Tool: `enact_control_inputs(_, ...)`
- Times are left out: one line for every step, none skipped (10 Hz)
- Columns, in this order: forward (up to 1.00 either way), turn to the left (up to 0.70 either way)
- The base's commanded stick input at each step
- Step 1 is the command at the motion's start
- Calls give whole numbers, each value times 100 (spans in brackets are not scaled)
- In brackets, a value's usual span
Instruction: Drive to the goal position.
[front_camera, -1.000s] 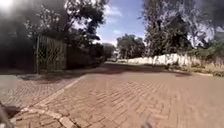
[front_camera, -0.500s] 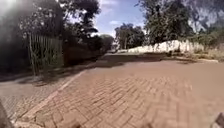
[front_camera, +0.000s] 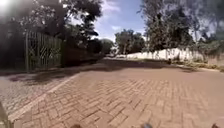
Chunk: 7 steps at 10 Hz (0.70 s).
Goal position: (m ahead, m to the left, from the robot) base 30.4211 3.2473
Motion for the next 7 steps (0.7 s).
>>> enact_control_inputs(70,0)
enact_control_inputs(70,0)
enact_control_inputs(70,0)
enact_control_inputs(70,0)
enact_control_inputs(70,0)
enact_control_inputs(70,0)
enact_control_inputs(70,0)
